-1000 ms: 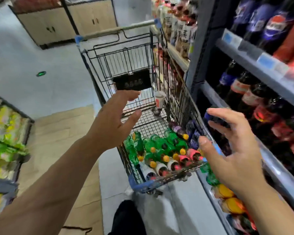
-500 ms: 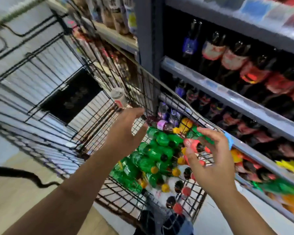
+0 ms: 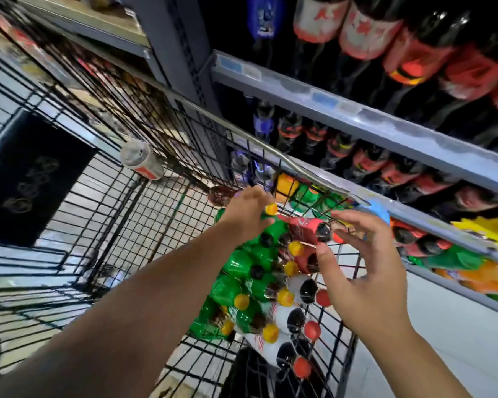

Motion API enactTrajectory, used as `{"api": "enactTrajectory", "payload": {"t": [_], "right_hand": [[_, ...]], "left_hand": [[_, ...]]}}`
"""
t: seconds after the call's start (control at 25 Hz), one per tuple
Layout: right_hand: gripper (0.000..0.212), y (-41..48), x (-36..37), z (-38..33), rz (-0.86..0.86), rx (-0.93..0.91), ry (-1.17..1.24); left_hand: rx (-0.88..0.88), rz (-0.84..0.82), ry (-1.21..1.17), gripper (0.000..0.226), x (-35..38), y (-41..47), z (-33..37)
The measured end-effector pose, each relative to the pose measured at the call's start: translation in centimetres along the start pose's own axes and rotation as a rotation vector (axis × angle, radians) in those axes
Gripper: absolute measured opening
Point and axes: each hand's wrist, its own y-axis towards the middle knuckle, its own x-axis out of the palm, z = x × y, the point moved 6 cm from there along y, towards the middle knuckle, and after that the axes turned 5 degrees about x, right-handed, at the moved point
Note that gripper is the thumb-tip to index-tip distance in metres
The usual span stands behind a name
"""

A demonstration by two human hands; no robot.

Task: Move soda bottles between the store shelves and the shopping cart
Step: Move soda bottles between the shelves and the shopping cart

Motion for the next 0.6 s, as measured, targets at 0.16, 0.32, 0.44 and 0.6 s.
{"api": "enactTrajectory", "payload": {"t": [0.16, 0.32, 0.44, 0.6], "right_hand": [[0.033, -0.4, 0.2, 0.6, 0.012, 0.046, -0.029], [0.028, -0.7, 1.7, 0.7, -0.024, 0.06, -0.037], [0.029, -0.5, 2.5, 1.8, -0.033, 0.125, -0.068], [0.036, -0.2, 3.6, 2.8, -0.094, 0.217, -0.097]], "left_hand": [[0.045, -0.009, 0.12, 0.044, 0.9, 1.5, -0.3], [0.032, -0.065, 0.192, 0.036, 2.0, 2.0, -0.9], [0.064, 0.001, 0.18, 0.046, 1.6, 0.4, -1.6], [0.07, 0.382, -0.157, 0.032, -3.2, -4.1, -3.4]]}}
